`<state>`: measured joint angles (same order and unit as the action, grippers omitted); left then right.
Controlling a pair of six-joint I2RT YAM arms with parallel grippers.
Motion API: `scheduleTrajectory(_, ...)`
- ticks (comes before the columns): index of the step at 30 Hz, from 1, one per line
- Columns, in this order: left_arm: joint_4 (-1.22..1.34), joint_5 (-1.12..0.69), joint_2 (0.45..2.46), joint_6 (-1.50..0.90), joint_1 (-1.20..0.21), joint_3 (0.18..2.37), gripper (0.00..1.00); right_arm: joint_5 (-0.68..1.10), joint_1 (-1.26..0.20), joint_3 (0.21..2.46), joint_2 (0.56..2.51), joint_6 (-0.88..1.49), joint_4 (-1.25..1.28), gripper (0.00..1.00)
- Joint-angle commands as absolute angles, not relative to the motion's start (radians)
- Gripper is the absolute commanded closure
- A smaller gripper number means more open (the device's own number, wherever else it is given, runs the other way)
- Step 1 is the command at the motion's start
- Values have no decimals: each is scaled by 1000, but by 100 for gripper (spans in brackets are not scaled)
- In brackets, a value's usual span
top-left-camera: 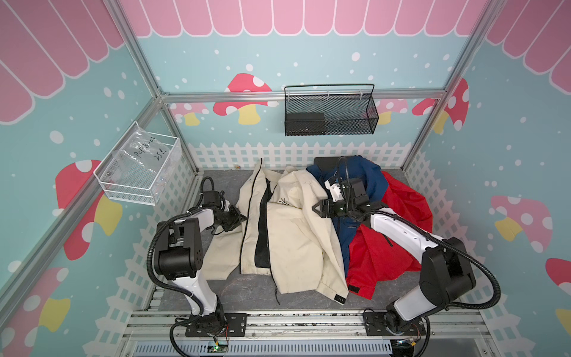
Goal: Unzip the jacket
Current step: Move the jacket to the center of the board.
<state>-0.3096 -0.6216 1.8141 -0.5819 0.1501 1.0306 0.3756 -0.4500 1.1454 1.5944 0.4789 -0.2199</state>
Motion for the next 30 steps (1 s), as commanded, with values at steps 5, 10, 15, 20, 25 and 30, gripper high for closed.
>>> scheduleTrajectory(5, -311, -632, 1799, -568, 171, 1035, 100, 414, -496, 1154, 1633, 523, -169, 62)
scheduleTrajectory(10, -361, -606, 1747, -547, 225, 1045, 100, 409, -548, 1217, 1684, 531, -172, 85)
scheduleTrajectory(15, -429, -573, 1661, -542, 282, 1081, 100, 399, -604, 1307, 1760, 550, -159, 98)
scheduleTrajectory(20, -528, -531, 1608, -516, 391, 1151, 100, 412, -662, 1501, 1891, 551, -180, 100)
scheduleTrajectory(25, -553, -509, 1600, -516, 461, 1198, 100, 388, -713, 1719, 2055, 580, -185, 100)
scheduleTrajectory(30, -559, -472, 1623, -526, 469, 1250, 100, 353, -734, 1922, 2172, 620, -176, 100)
